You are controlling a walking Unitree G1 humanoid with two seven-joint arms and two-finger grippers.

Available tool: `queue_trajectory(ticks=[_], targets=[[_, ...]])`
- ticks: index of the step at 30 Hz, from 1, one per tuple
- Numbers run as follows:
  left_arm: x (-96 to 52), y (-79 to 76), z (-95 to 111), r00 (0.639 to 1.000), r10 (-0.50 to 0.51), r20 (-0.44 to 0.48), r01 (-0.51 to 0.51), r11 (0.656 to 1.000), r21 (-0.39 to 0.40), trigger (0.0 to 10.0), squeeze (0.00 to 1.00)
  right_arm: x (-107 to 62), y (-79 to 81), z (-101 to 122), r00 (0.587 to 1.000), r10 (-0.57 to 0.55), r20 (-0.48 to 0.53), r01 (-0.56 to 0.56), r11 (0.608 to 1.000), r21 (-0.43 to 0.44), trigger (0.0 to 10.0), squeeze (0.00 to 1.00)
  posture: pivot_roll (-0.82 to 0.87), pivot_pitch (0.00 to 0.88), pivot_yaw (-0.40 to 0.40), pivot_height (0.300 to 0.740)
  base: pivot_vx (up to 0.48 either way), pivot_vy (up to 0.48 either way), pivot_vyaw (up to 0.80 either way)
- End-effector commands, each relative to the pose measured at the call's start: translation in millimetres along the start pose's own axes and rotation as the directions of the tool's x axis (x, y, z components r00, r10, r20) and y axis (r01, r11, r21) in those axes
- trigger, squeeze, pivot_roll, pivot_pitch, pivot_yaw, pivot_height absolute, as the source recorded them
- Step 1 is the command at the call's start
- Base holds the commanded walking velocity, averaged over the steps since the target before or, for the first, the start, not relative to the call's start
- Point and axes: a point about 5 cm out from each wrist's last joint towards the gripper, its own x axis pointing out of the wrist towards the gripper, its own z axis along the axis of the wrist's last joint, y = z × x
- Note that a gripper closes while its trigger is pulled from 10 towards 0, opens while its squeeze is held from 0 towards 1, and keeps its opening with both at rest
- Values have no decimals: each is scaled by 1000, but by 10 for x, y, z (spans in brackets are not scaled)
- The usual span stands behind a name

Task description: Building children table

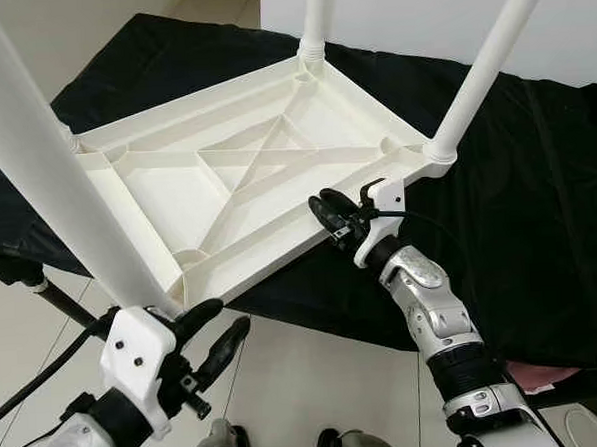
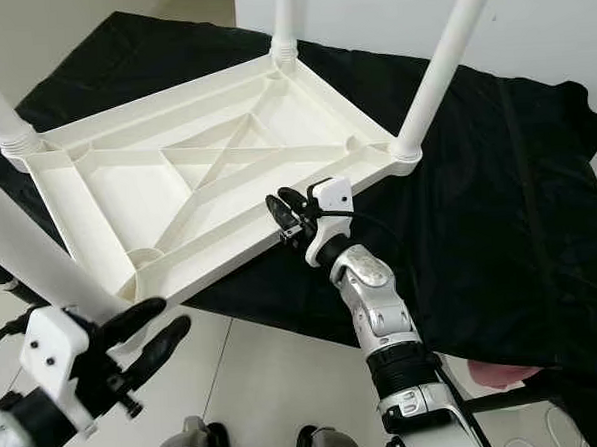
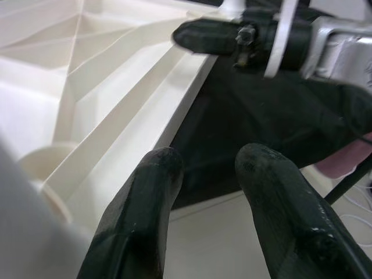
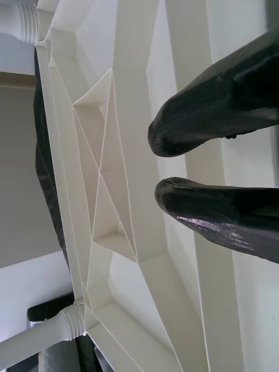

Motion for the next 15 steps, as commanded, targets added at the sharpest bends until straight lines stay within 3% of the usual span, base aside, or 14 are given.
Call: queue_trajectory(ticks=[1, 3, 6, 15], targets=[[-105, -75, -16, 984, -168, -53, 168, 986, -8, 10000, 0, 11, -21, -18, 1000, 9, -4, -9, 1000, -8, 10000, 0, 199, 143, -67, 740, 0, 0, 0], [-105, -75, -16, 984, -168, -53, 168, 986, -8, 10000, 0, 11, -21, -18, 1000, 9, -4, -9, 1000, -8, 10000, 0, 199, 143, -67, 740, 0, 0, 0], [-273, -45, -83, 968, -192, -161, 192, 981, -17, 10000, 0, 30, -29, -24, 1000, 17, -1, -17, 1000, -9, 10000, 0, 206, 143, -66, 740, 0, 0, 0], [-565, 75, -231, 923, -179, -340, 183, 983, -22, 10000, 0, 53, -33, -31, 1000, 23, 4, -23, 1000, -11, 10000, 0, 211, 142, -65, 740, 0, 0, 0]])
